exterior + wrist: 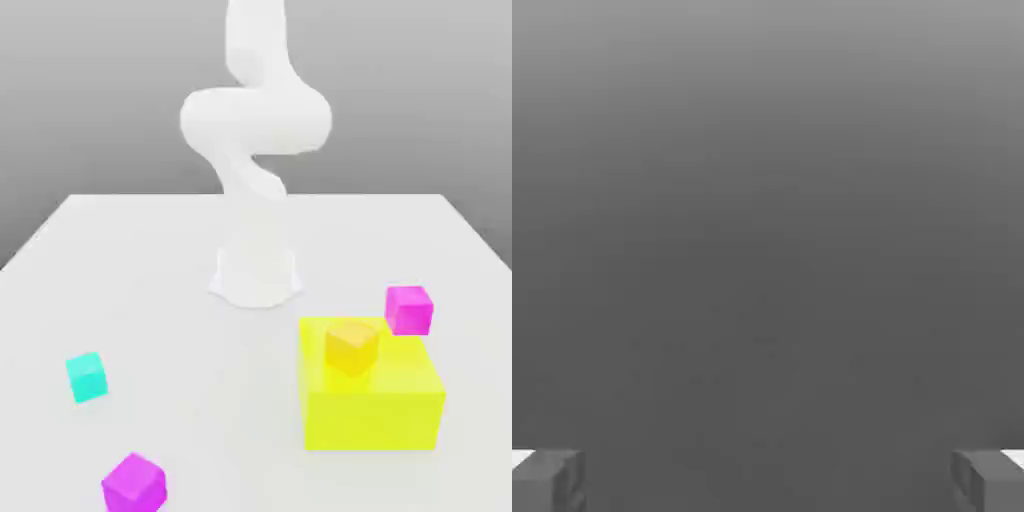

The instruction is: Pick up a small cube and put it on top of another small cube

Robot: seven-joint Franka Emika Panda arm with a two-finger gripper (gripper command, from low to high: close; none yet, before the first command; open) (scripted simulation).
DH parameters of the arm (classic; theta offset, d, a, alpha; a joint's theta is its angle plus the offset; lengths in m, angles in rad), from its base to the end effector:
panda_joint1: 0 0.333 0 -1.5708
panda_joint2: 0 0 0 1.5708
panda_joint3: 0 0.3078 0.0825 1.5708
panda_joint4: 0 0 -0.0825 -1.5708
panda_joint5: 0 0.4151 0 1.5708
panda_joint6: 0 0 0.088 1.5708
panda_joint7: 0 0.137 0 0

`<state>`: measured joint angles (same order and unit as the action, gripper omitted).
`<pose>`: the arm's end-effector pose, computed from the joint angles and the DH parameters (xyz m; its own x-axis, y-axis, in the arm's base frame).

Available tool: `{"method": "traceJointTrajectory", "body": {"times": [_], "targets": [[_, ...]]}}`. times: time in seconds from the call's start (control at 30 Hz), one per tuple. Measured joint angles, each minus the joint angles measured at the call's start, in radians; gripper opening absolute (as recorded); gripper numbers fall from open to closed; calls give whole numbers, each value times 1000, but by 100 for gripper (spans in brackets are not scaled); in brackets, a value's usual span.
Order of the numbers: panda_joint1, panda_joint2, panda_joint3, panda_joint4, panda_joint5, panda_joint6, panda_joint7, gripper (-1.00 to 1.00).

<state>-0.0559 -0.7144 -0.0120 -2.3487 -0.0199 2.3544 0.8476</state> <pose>0.4356 -0.0314 0.6306 0.4491 -0.7746 0.4454 -0.6049 -0.6304 -0.4864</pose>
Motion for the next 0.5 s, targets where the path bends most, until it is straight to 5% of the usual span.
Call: {"method": "traceJointTrajectory", "body": {"times": [0.5], "targets": [[-314, 554, -164, -306, -58, 349, 255, 0]]}}
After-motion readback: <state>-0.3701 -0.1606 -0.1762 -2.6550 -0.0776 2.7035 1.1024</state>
